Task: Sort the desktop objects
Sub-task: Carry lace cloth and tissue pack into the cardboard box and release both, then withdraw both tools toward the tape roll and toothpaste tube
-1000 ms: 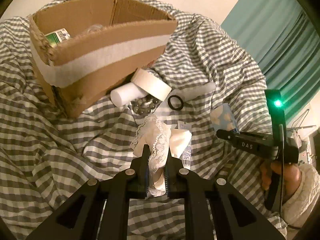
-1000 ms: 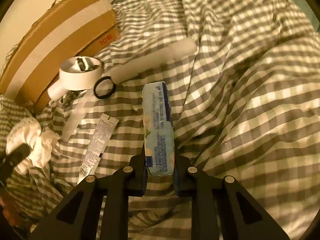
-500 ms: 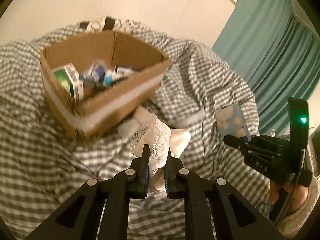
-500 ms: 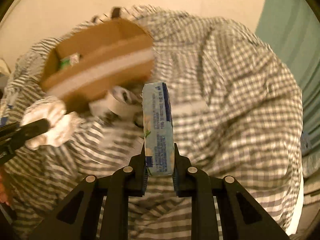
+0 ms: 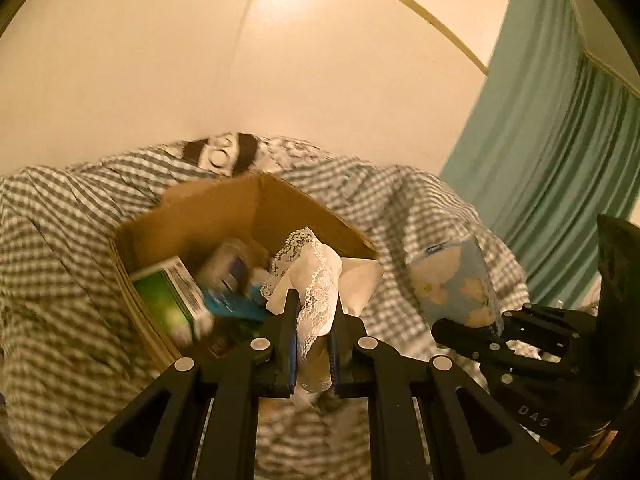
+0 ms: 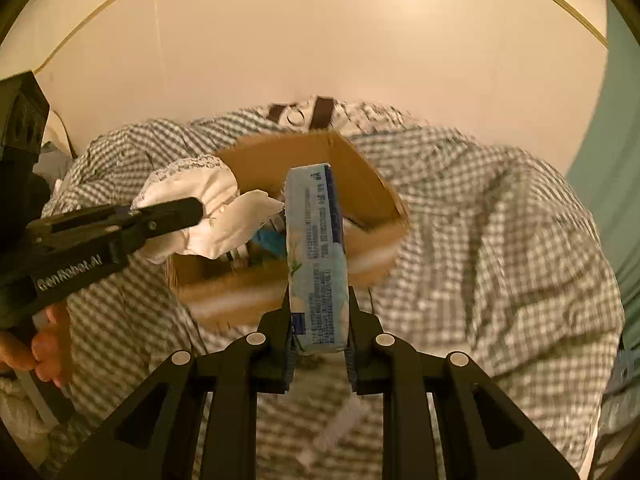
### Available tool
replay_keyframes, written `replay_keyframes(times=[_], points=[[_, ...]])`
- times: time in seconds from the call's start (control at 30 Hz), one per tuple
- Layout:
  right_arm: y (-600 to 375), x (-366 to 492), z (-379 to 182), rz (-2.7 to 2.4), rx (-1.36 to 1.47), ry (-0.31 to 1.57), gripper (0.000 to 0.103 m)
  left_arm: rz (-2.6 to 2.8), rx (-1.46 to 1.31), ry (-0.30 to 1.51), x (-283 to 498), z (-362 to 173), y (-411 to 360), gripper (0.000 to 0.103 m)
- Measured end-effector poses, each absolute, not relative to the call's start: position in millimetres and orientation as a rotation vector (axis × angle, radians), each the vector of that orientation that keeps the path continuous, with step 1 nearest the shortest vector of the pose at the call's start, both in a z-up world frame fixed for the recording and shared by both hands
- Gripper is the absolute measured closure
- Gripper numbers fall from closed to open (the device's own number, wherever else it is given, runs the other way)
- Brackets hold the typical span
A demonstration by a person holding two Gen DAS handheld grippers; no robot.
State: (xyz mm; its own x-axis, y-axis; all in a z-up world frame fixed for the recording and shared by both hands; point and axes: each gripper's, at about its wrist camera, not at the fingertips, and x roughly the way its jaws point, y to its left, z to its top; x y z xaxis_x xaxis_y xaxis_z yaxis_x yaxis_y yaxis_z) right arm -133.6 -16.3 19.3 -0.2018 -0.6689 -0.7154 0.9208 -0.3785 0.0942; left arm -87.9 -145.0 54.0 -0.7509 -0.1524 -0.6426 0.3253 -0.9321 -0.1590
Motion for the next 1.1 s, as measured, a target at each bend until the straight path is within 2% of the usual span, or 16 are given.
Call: replay_keyframes(times=[0.4, 0.43, 0.47, 0.5, 0.53, 0.6, 0.8, 0.97, 1.1], points=[[-144, -187, -18, -1.752, 0.964, 0.38, 0.084, -2.573, 1.03, 0.312, -138, 10, -221, 0.091], [-148, -190, -20, -1.747, 0.978, 0.374, 0.076, -2.565, 1.038, 0.298, -139, 7, -222, 0.089], [-148, -192, -21, -1.758, 0.98, 0.37, 0.058, -2.55, 1.045, 0.286, -141, 4, -222, 0.087], [-144, -193, -20, -1.779, 0.969, 0.358, 0.049, -2.534, 1.054, 0.285, -141, 1, -222, 0.074], [-137, -193, -18, -1.804, 0.95, 0.342, 0.038, -2.521, 1.066, 0.297, -141, -1, -222, 0.052], [-120, -193, -14, -1.815, 0.935, 0.328, 0.038, -2.503, 1.038, 0.329, -136, -2, -218, 0.025], [-53, -196, -2, -1.876, 0.94, 0.303, 0.038, -2.475, 1.005, 0.393, -116, 13, -193, 0.024], [15, -191, -11, -1.937, 0.984, 0.314, 0.038, -2.504, 0.99, 0.317, -93, 25, -147, 0.019], [58, -178, -38, -1.955, 1.061, 0.294, 0.038, -2.525, 1.025, 0.285, -72, 12, -100, 0.019]])
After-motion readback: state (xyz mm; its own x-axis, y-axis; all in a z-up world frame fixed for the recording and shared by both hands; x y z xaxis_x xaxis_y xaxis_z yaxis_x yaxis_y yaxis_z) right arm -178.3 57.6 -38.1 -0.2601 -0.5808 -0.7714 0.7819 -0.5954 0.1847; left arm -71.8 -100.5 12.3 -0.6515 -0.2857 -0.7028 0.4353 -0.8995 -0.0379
